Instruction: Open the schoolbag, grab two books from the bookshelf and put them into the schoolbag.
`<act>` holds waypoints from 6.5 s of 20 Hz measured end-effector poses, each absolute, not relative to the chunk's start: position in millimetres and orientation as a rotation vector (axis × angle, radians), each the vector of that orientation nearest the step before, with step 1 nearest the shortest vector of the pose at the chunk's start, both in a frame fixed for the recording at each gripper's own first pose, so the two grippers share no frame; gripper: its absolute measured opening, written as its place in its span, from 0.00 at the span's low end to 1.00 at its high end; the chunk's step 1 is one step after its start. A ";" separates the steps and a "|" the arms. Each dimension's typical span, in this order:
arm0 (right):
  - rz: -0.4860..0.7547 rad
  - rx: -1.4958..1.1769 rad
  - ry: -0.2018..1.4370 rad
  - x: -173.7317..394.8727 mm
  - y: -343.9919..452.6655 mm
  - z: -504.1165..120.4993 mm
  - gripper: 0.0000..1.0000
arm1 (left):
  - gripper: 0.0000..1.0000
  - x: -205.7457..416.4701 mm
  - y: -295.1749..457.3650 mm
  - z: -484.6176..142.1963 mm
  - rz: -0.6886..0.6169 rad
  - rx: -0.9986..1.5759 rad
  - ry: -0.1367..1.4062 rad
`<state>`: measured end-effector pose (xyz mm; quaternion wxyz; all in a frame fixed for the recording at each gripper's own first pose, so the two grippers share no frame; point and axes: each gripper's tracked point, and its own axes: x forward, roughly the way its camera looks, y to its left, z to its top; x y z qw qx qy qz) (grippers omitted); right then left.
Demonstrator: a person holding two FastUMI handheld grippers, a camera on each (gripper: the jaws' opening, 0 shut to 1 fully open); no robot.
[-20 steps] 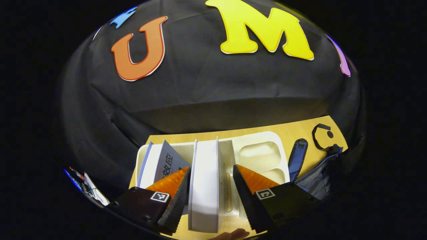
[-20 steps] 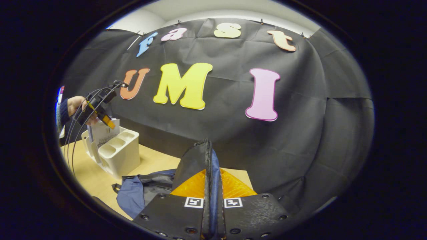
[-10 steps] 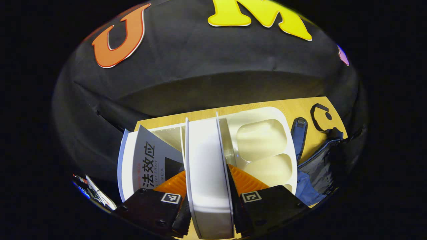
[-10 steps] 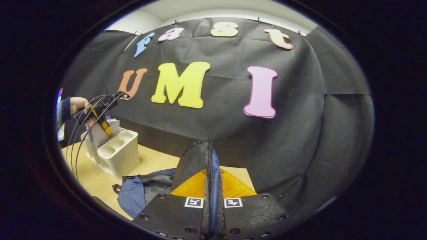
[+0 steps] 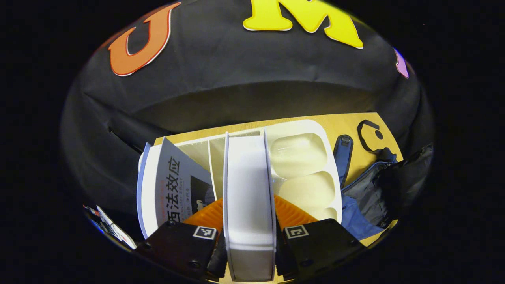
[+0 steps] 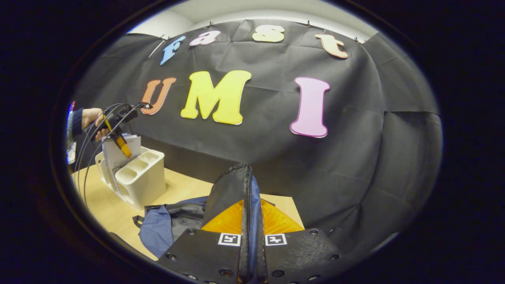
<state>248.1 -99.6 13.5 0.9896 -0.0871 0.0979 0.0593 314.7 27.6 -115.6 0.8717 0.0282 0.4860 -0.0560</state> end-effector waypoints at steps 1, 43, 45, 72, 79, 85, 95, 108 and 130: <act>0.121 -0.173 0.196 251.0 -98.0 13.7 0.08 | 0.49 308.2 31.8 -109.9 -0.113 0.044 1.000; 0.141 -0.044 0.291 253.9 -71.5 11.4 0.08 | 0.48 132.1 -137.8 -88.6 -0.378 -1.036 0.742; 0.134 0.023 0.298 253.3 -67.6 10.7 0.08 | 0.48 145.5 -153.5 -101.9 -0.346 -1.071 0.747; 0.280 0.042 0.177 230.9 -34.3 43.5 0.08 | 0.49 223.3 -349.8 -163.1 -0.264 -1.180 0.615; 0.303 0.035 0.178 228.0 -17.6 45.5 0.08 | 0.49 220.0 -368.2 -176.7 -0.242 -1.197 0.569; 0.248 0.024 0.194 232.1 -35.7 35.7 0.08 | 0.66 219.0 -372.5 -200.9 -0.318 -1.071 0.720; 0.191 -0.034 0.221 227.3 -54.7 12.5 0.08 | 0.85 191.8 -328.3 -206.0 -0.304 -0.669 0.852; 0.158 -0.100 0.274 217.2 -54.5 -14.8 0.08 | 0.98 175.8 -195.6 -129.4 -0.232 -0.286 0.552; 0.093 -0.085 0.279 211.7 -56.7 -20.7 0.08 | 0.97 218.7 62.5 22.6 -0.017 -0.052 0.234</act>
